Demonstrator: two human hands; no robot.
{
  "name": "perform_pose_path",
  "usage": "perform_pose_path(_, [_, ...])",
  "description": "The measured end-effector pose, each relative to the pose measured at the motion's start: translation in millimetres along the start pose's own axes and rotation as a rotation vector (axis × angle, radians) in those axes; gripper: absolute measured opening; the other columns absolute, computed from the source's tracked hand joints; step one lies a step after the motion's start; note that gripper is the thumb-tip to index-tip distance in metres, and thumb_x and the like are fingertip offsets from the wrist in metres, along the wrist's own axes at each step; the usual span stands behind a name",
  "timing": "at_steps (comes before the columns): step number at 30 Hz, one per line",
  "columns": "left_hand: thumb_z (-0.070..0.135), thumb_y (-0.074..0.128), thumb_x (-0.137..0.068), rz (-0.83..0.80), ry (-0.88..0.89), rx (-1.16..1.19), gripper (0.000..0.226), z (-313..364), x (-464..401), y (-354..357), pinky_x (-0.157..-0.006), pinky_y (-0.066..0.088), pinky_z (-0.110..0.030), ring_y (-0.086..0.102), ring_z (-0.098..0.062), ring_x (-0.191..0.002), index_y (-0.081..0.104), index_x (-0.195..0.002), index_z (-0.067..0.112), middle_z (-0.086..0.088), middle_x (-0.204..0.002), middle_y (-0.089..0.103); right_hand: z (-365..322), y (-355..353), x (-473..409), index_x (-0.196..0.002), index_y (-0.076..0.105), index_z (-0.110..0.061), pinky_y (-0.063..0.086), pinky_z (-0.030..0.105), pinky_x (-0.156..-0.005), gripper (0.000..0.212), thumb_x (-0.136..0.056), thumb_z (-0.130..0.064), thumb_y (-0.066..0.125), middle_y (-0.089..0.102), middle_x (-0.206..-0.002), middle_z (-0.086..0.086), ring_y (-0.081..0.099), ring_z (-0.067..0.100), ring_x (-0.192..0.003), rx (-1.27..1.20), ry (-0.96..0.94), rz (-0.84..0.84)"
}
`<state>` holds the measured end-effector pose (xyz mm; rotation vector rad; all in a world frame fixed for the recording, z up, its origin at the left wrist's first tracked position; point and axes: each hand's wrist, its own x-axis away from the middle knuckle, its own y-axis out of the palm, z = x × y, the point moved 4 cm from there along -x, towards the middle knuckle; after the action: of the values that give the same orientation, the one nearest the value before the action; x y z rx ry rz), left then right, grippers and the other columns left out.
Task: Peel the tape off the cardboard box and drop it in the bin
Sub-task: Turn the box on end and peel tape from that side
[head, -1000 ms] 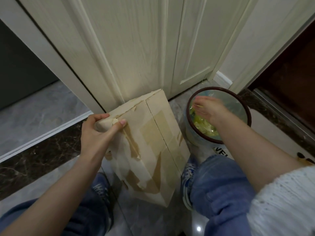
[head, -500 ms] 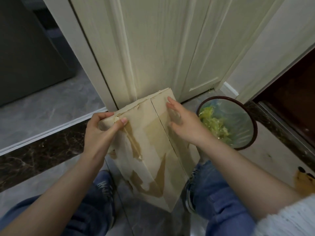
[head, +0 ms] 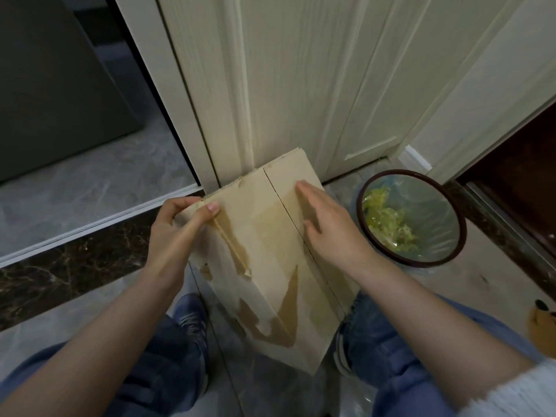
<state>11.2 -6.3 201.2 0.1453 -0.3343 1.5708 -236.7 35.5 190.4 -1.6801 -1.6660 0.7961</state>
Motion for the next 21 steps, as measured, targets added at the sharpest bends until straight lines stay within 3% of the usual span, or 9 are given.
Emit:
perform_pose_path(6, [0.067, 0.075, -0.052, 0.008, 0.000, 0.031, 0.053, 2.5, -1.6, 0.1, -0.106, 0.047, -0.057, 0.057, -0.018, -0.114, 0.068, -0.094, 0.036, 0.012, -0.109, 0.063, -5.0, 0.9, -9.2, -0.155, 0.034, -0.018, 0.012, 0.016, -0.120, 0.064, -0.096, 0.001, 0.051, 0.029, -0.161, -0.004, 0.024, 0.008, -0.148, 0.035, -0.046, 0.048])
perform_pose_path(11, [0.053, 0.084, -0.060, -0.004, -0.049, 0.062, 0.045, 2.7, -0.4, 1.9, -0.104, 0.046, -0.060, 0.053, -0.013, -0.108, 0.065, -0.094, 0.032, 0.011, -0.111, 0.058, -10.8, -0.4, -11.4, -0.142, 0.053, -0.010, 0.035, 0.032, -0.117, 0.055, -0.089, 0.006, 0.054, 0.050, -0.143, 0.004, 0.046, 0.019, -0.134, 0.105, -0.146, 0.147])
perform_pose_path(14, [0.055, 0.083, -0.062, -0.013, -0.056, 0.053, 0.044, 2.2, 0.9, 1.8, -0.103, 0.046, -0.060, 0.053, -0.011, -0.108, 0.064, -0.094, 0.031, 0.012, -0.112, 0.058, -12.8, -3.3, -10.5, -0.132, 0.060, -0.005, 0.043, 0.034, -0.108, 0.047, -0.087, 0.005, 0.059, 0.057, -0.130, 0.007, 0.054, 0.021, -0.122, 0.153, -0.215, 0.194])
perform_pose_path(18, [0.061, 0.076, -0.053, -0.040, -0.048, 0.040, 0.050, 3.6, 3.7, 4.2, -0.105, 0.046, -0.059, 0.055, -0.015, -0.111, 0.065, -0.093, 0.032, 0.010, -0.111, 0.061, -18.5, -4.0, -7.2, -0.126, 0.063, -0.008, 0.040, 0.025, -0.108, 0.043, -0.085, 0.003, 0.061, 0.057, -0.128, 0.004, 0.053, 0.018, -0.120, 0.145, -0.269, 0.191])
perform_pose_path(21, [0.067, 0.074, -0.048, -0.051, -0.048, 0.032, 0.055, 2.8, 4.2, 5.9, -0.106, 0.045, -0.060, 0.056, -0.020, -0.116, 0.066, -0.091, 0.034, 0.010, -0.111, 0.063, -22.4, -2.4, -5.4, -0.122, 0.063, -0.008, 0.041, 0.027, -0.106, 0.041, -0.083, 0.005, 0.060, 0.058, -0.125, 0.005, 0.054, 0.019, -0.118, 0.120, -0.296, 0.196])
